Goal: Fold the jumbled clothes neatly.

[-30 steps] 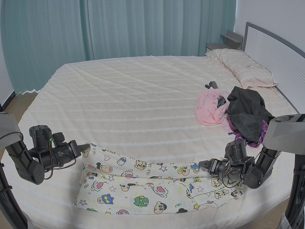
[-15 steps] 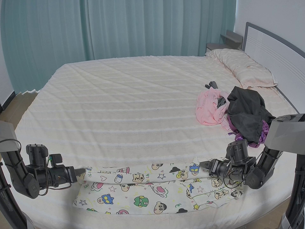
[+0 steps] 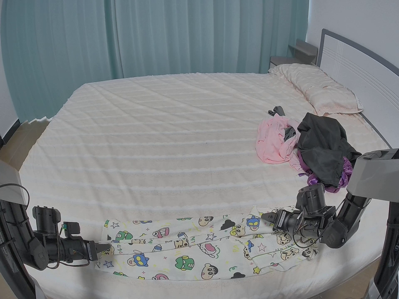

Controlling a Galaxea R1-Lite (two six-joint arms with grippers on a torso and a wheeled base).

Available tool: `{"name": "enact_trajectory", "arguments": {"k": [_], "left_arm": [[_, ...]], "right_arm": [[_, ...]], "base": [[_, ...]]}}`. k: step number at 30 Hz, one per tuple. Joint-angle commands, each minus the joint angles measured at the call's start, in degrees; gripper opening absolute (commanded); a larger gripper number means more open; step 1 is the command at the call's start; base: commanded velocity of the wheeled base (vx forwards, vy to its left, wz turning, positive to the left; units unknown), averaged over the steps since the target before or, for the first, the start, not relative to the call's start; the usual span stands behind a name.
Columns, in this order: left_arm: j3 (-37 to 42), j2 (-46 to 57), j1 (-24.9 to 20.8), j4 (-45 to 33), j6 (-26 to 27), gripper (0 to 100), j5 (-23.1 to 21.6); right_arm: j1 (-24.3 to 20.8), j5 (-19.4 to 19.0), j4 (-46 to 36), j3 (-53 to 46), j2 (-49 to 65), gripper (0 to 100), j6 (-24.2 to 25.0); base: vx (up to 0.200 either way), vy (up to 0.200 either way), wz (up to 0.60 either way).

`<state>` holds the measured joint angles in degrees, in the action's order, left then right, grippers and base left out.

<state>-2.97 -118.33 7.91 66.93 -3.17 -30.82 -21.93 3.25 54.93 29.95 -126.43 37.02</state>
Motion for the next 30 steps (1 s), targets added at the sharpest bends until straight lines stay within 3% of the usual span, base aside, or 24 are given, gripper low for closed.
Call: {"name": "enact_trajectory", "arguments": {"k": [1, 10, 12, 13, 16, 17, 22, 25, 26, 28, 29, 30], "left_arm": [[1.48, -0.93, 0.17, 0.05, 0.01, 100, -1.44], [1.92, 4.16, 3.95, 1.45, -1.66, 100, -4.6], [-0.19, 9.53, 3.69, 1.45, -10.54, 100, -4.95], [-0.19, 9.53, 3.69, 1.45, -10.54, 100, -4.95], [-7.05, 13.3, 0.88, 0.31, -28.65, 100, -3.99], [-8.45, 13.3, 0.26, -0.48, -30.93, 100, -3.37], [-10.65, 11.9, -3.52, -7.07, -32.78, 100, -0.47], [-10.91, 11.2, -5.8, -6.98, -35.59, 100, -0.12], [-11.53, 10.93, -8.18, -6.81, -38.67, 100, 1.81], [-11.53, 10.93, -8.18, -6.81, -38.67, 100, 1.81], [-12.85, 9.35, -13.27, -6.81, -42.71, 100, 8.41], [-12.85, 9.35, -13.27, -6.81, -42.71, 100, 8.41]], "right_arm": [[0.05, 0.0, 0.09, -0.51, 0.31, 100, 0.07], [0.05, 0.0, 0.0, -0.6, 0.66, 100, 0.07], [0.05, 0.0, 0.0, -0.77, 0.83, 100, -0.02], [0.05, 0.0, 0.0, -0.77, 0.83, 100, -0.02], [0.05, 0.0, 0.09, -0.95, 0.83, 100, -0.02], [0.05, 0.0, 0.09, -0.95, 0.83, 100, 0.07], [0.05, 0.0, 0.09, -1.04, 0.75, 100, 0.07], [0.05, 0.0, 0.09, -1.04, 0.83, 100, 0.07], [-0.04, 0.0, 0.09, -1.04, 0.83, 100, 0.07], [-0.04, 0.0, 0.09, -1.04, 0.83, 100, 0.07], [-0.04, 0.0, 0.09, -1.04, 0.83, 100, 0.07], [-0.04, 0.0, 0.09, -1.04, 0.83, 100, 0.07]], "base": [[0.0, 0.0, 0.0], [0.0, 0.0, 0.0], [0.0, 0.0, 0.0], [0.0, 0.0, 0.0], [0.0, 0.0, 0.0], [0.0, 0.0, 0.0], [0.0, 0.0, 0.0], [0.0, 0.0, 0.0], [0.0, 0.0, 0.0], [0.0, 0.0, 0.0], [0.0, 0.0, 0.0], [0.0, 0.0, 0.0]]}}
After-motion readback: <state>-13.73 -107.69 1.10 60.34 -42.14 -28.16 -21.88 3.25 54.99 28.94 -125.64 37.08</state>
